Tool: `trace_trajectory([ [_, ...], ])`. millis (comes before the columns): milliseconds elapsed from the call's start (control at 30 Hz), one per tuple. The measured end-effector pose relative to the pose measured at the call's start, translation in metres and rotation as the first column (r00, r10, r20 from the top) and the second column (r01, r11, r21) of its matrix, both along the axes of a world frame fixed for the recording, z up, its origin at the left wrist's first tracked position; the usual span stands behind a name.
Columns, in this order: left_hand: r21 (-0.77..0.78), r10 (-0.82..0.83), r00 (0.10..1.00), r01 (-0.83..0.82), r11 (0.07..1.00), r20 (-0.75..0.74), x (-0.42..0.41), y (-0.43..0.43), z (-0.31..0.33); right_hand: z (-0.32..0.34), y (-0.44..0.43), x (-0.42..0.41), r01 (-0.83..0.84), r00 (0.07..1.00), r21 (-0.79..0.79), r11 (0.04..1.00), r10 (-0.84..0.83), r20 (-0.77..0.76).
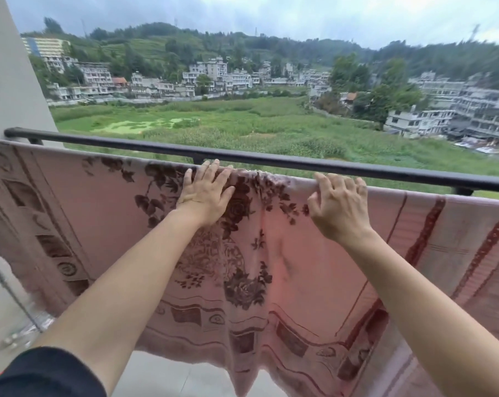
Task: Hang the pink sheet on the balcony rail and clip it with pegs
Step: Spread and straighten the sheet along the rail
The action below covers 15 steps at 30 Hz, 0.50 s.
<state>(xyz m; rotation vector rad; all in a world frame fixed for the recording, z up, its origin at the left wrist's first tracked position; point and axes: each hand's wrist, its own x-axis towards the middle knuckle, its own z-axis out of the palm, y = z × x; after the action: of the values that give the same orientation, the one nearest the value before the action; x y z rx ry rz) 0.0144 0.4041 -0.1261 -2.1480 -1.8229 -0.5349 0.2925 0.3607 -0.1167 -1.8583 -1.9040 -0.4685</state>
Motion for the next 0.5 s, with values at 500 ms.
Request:
trace_trajectory([
  [500,0.106,0.063,0.995,-0.071,0.992,0.08,-0.252,0.075,-0.009,0.01,0.097,-0.268,-0.161,0.986,0.173,0.972,0.168,-0.025],
])
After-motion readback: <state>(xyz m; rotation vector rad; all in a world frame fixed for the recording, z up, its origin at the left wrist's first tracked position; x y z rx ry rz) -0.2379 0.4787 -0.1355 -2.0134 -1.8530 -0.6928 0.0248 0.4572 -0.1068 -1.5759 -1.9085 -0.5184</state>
